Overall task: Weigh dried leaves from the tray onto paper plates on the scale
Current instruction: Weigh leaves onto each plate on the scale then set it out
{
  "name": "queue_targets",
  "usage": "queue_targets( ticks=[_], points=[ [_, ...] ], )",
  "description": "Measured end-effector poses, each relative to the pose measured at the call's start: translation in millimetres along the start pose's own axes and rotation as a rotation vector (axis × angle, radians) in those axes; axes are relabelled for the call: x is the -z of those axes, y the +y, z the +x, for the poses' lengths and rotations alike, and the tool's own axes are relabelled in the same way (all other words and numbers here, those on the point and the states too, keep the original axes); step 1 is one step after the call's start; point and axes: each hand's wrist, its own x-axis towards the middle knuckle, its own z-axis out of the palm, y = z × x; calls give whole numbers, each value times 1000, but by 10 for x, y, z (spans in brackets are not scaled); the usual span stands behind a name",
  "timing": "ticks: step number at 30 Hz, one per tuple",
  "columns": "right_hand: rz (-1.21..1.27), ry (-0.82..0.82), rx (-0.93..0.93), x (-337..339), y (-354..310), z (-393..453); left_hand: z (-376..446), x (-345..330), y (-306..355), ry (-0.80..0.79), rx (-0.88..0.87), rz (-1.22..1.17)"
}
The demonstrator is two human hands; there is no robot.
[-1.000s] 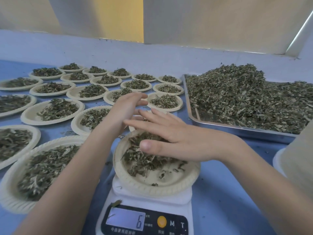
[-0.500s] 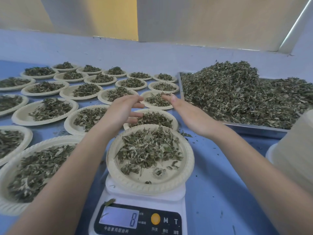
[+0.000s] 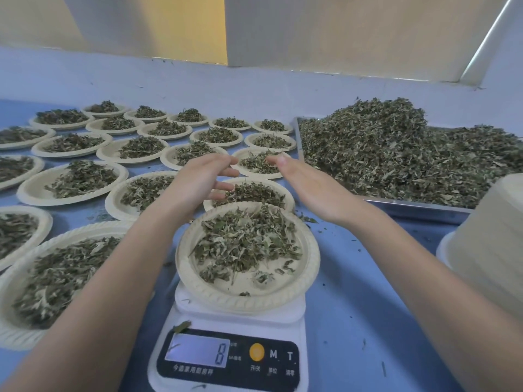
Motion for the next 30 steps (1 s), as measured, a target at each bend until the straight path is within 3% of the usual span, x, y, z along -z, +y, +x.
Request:
queue_targets(
  ticks=[6,11,17,22,30],
  points=[
    [23,-31,-5,0,-22,-152,-120,10,-6,-36,-34,54],
    [-130,10,183,-105,-166,-271,-338,67,-49,-4,-58,28],
    [-461,-96,189,-170,-427,-222,-550,176,-90,105,-45,11],
    [-444,-244,186,-232,-552,-221,-691,195,-177,189,-59,-48],
    [-479,-154,267,-255,-625,-287,-819,84,-214,277,-158,-173]
  ],
)
